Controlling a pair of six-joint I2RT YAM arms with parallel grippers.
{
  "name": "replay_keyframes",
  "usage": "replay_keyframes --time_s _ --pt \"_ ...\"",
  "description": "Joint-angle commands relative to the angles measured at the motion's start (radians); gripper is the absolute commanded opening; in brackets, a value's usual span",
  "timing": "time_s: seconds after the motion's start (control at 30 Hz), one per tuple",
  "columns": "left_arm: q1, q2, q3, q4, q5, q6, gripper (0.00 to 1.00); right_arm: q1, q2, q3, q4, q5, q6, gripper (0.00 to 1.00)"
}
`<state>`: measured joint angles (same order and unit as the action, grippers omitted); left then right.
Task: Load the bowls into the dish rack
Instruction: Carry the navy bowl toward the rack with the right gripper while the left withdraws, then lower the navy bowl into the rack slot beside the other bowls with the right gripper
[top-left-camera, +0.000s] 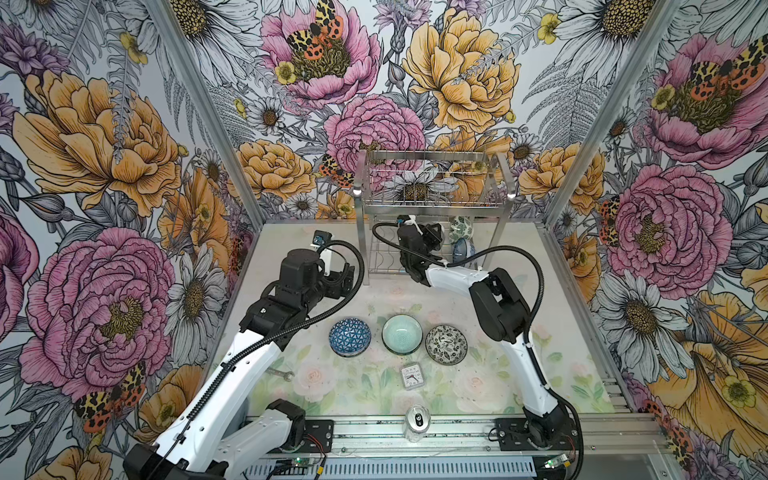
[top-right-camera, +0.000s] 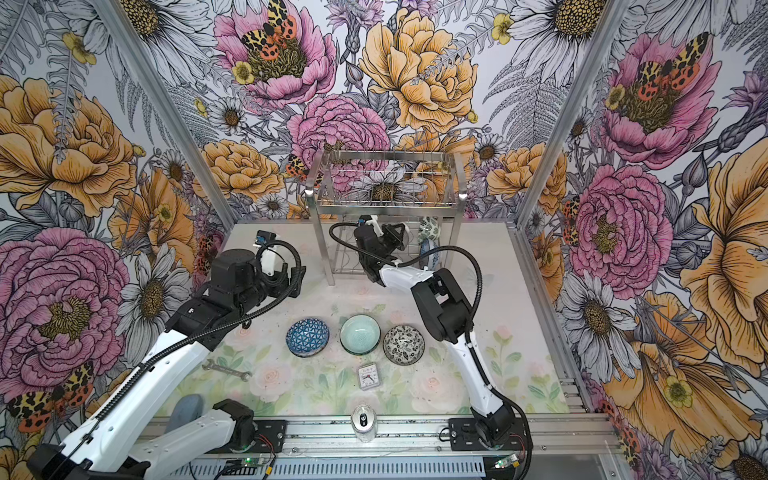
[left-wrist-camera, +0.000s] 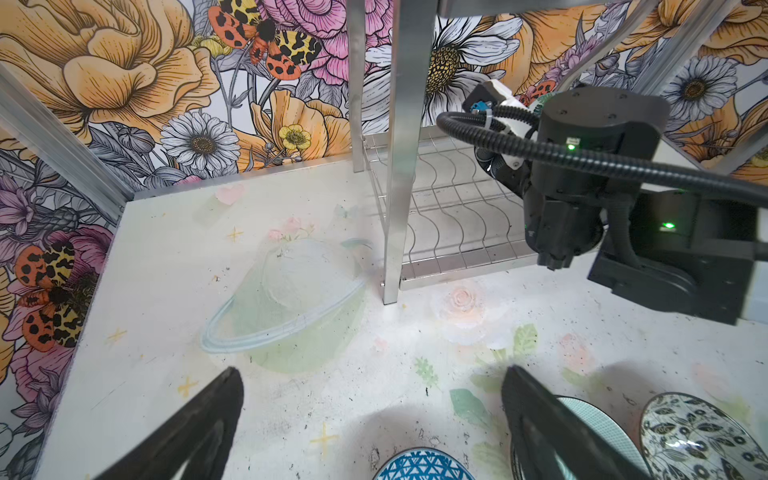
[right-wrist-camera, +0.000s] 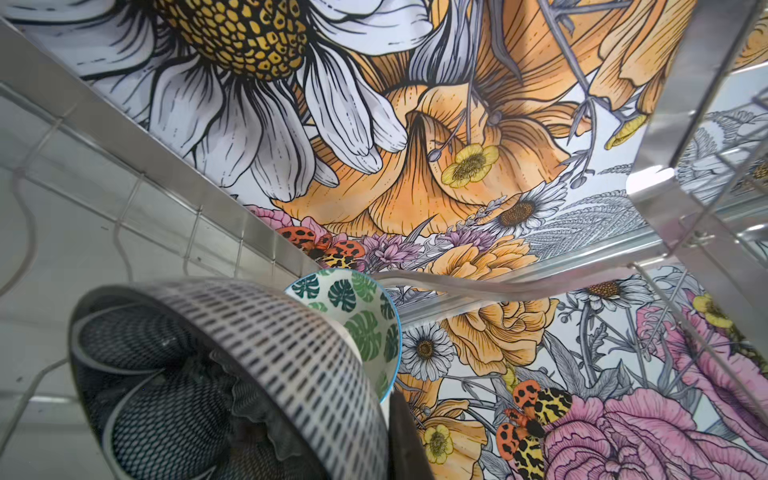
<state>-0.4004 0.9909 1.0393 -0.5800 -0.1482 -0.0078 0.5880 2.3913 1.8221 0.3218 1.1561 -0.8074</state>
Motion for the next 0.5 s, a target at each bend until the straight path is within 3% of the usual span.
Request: replay_keyframes --time_s 0.0,0.47 --pt "0.012 -0.015 -0.007 0.006 -0.011 0.008 0.99 -0.024 0.058 0.118 0.112 0.046 -0.114 0.00" --pt "0.028 -0.010 -0.007 0.007 -0.001 0.004 0.99 -0.080 0.302 0.489 -0.059 0.082 -0.064 0.00"
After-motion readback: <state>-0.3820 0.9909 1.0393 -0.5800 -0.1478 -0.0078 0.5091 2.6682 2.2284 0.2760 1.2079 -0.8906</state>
